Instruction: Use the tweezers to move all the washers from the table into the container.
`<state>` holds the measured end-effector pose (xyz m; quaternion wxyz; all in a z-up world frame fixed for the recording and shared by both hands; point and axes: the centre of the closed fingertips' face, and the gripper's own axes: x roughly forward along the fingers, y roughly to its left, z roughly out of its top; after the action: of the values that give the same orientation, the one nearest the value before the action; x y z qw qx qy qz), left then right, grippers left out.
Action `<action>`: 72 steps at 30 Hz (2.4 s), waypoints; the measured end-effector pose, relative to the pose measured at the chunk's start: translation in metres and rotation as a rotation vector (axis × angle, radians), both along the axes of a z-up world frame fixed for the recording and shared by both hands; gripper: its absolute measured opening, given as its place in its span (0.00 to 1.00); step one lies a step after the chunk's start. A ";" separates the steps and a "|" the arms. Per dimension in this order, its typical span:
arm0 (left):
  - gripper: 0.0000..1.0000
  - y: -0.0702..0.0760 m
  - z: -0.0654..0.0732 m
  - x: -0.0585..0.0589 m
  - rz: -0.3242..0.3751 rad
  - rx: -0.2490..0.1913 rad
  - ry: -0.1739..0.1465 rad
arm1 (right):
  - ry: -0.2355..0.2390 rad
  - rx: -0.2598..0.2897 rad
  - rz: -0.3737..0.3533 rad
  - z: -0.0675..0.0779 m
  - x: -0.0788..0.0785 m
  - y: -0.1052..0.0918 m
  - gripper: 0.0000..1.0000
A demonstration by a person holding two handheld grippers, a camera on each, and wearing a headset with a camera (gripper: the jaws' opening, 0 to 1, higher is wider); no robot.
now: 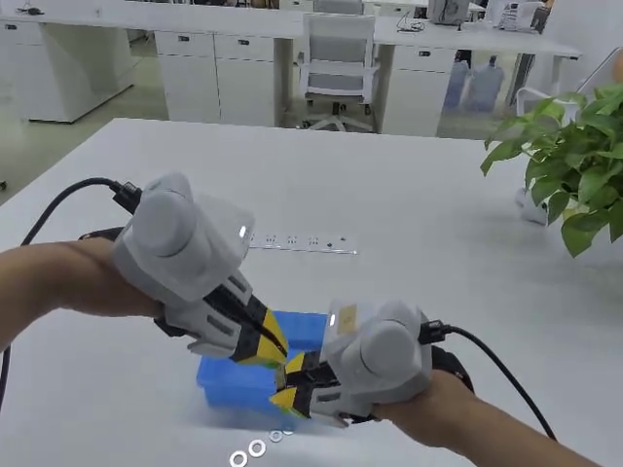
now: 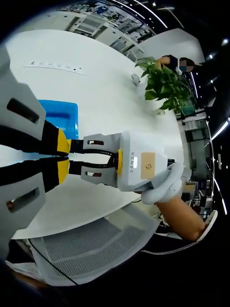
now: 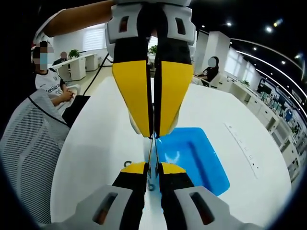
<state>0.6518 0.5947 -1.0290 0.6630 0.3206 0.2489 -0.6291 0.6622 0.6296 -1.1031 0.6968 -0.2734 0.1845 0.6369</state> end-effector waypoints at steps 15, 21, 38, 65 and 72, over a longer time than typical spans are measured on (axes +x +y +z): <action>0.05 0.003 -0.023 -0.007 0.001 0.011 0.037 | 0.036 -0.003 0.000 -0.023 -0.009 0.003 0.11; 0.05 0.005 -0.030 -0.008 0.002 0.012 0.045 | 0.046 -0.004 -0.006 -0.029 -0.010 0.004 0.11; 0.05 0.007 -0.046 -0.009 0.011 0.011 0.067 | 0.048 -0.019 -0.004 -0.046 -0.012 0.005 0.12; 0.05 0.005 -0.048 0.001 0.056 -0.022 0.101 | 0.074 -0.009 -0.017 -0.052 -0.008 0.006 0.13; 0.05 0.006 -0.048 0.001 0.048 -0.019 0.105 | 0.067 -0.021 -0.010 -0.055 -0.011 0.004 0.16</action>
<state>0.6530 0.6005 -1.0774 0.6668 0.2748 0.2853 -0.6312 0.6511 0.6335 -1.1580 0.6906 -0.2580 0.2158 0.6403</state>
